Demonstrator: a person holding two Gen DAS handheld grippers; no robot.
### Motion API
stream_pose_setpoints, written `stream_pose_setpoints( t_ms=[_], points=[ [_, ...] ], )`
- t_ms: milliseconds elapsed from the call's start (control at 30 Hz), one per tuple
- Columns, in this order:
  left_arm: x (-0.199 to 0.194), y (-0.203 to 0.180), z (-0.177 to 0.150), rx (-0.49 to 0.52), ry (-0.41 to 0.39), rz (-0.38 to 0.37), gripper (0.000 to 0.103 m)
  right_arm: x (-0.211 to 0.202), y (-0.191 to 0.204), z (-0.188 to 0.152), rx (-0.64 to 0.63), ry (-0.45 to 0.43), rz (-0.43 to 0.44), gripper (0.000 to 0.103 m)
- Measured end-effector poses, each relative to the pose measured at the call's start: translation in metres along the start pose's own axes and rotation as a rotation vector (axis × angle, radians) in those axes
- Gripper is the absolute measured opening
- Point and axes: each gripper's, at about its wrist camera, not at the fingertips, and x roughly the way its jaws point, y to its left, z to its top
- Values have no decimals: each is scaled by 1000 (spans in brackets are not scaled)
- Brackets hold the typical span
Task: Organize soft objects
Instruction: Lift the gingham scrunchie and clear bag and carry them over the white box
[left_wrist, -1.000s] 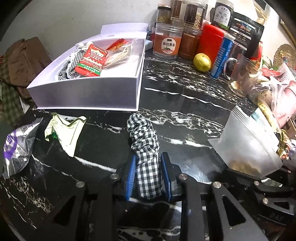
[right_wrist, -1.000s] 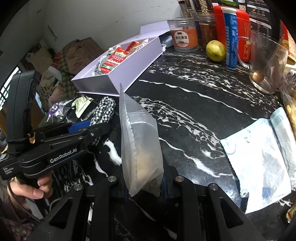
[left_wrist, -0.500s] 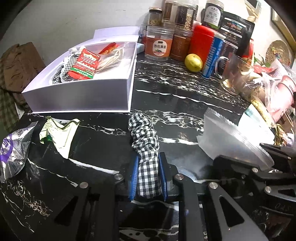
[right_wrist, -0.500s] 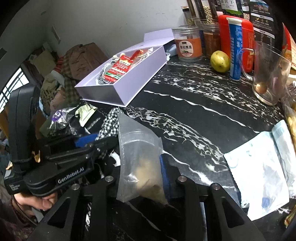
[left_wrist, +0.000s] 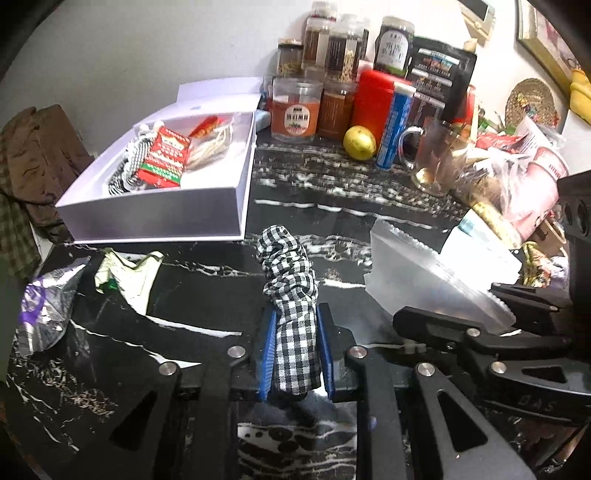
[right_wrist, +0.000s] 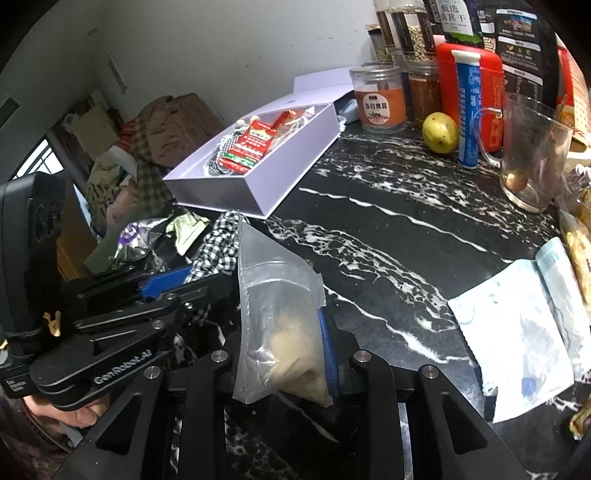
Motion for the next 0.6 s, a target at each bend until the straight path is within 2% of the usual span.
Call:
stream_pose_setpoints(
  t_ms=[367,600],
  points=[
    [-43,4,17,-11,-97,-9,21,-28,17,15,-27,-68,13,29],
    [-71,11,33,-15,-176,6,21,-46,33,41,-85,-135,34,29]
  ],
)
